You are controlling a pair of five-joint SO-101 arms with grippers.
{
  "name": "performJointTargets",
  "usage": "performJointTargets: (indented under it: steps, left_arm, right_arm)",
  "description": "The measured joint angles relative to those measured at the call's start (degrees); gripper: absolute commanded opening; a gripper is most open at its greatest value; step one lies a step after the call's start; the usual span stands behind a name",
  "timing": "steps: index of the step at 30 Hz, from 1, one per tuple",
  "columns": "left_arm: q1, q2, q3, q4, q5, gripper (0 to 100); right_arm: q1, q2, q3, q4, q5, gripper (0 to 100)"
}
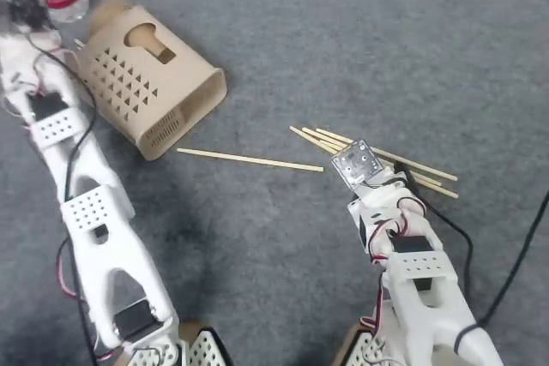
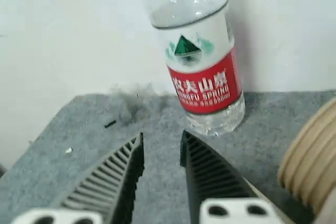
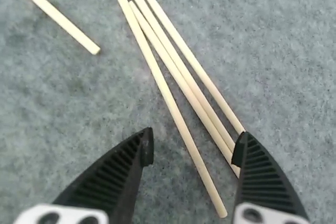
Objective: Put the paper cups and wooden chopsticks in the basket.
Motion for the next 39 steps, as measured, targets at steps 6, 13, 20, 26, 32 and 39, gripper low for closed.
performJointTargets:
  steps: [6,13,20,26,32,39]
  left_arm:
    - [0.44,1.85,3.69,-3.52,-0.26,11]
    - [0.97,0.79,7.91,-1.14,-2.02,11]
    - [2.37,0.62,-3.96,25.05,-10.73,11]
    - [5.98,-4.92,-5.10,46.33,-21.19,9]
    - [11.52,-9.41,-5.01,61.27,-23.12,2]
    - [15.74,-11.96,-5.01,72.09,-28.92,2]
  right_arm:
    - [-0.09,0.00,0.00,0.00,0.09,25.2]
    - [-0.09,0.00,0.00,0.00,0.18,25.2]
    - [-1.05,0.00,0.00,0.00,0.35,25.2]
    - [-1.14,0.00,0.00,0.00,0.53,25.2]
    - [-1.14,0.00,0.00,0.00,0.53,25.2]
    - [-1.23,0.00,0.00,0.00,0.53,25.2]
